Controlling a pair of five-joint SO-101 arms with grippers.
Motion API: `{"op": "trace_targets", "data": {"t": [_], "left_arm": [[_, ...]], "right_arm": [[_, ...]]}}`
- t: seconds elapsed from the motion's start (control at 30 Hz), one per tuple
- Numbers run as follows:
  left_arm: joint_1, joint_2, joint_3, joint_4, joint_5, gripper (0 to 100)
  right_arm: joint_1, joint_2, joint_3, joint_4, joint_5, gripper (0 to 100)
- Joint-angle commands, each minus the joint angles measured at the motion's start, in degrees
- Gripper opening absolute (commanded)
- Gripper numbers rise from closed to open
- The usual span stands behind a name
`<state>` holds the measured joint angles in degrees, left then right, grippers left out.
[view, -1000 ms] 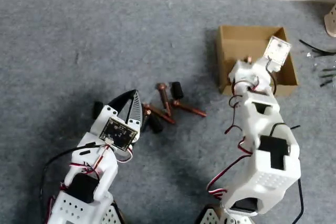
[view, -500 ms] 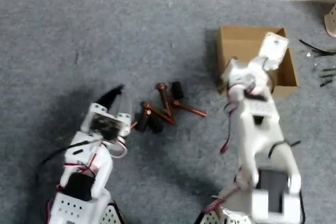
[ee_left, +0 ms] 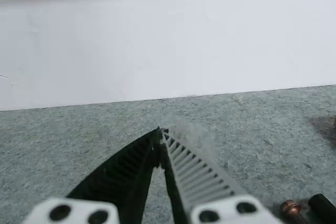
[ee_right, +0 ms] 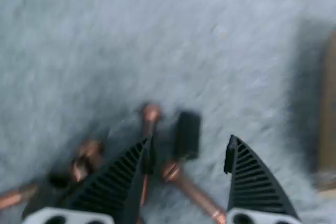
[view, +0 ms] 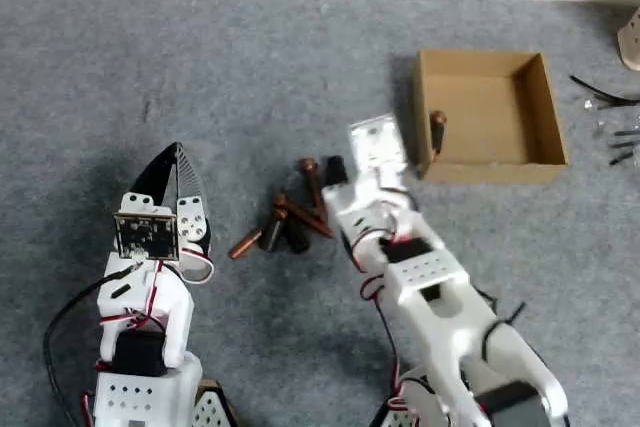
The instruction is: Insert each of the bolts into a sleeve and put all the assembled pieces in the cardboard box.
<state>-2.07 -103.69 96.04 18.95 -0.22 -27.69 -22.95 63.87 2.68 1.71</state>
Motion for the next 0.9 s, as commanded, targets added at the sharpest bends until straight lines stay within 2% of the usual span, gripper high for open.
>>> {"op": "trace_targets", "data": {"t": [0.0, 0.3, 0.5, 0.7, 0.87], "left_arm": [[-0.9, -0.8, 1.1, -1.4, 0.4, 1], [-0.8, -0.9, 1.0, -1.4, 0.4, 1], [-0.7, -0.9, 1.0, -1.4, 0.4, 1], [-0.7, -0.9, 0.9, -1.4, 0.4, 1], [-0.7, -0.9, 0.9, -1.4, 0.4, 1]], "right_arm": [[-1.6, 7.3, -5.8, 0.1, 0.2, 19.1], [-1.5, 29.2, -22.7, 0.1, 0.2, 19.1], [-0.9, 31.0, -26.4, 0.3, 0.2, 19.1], [0.8, 31.1, -26.9, 11.2, -0.1, 19.1], [1.8, 31.1, -26.9, 12.2, -0.1, 19.0]]}}
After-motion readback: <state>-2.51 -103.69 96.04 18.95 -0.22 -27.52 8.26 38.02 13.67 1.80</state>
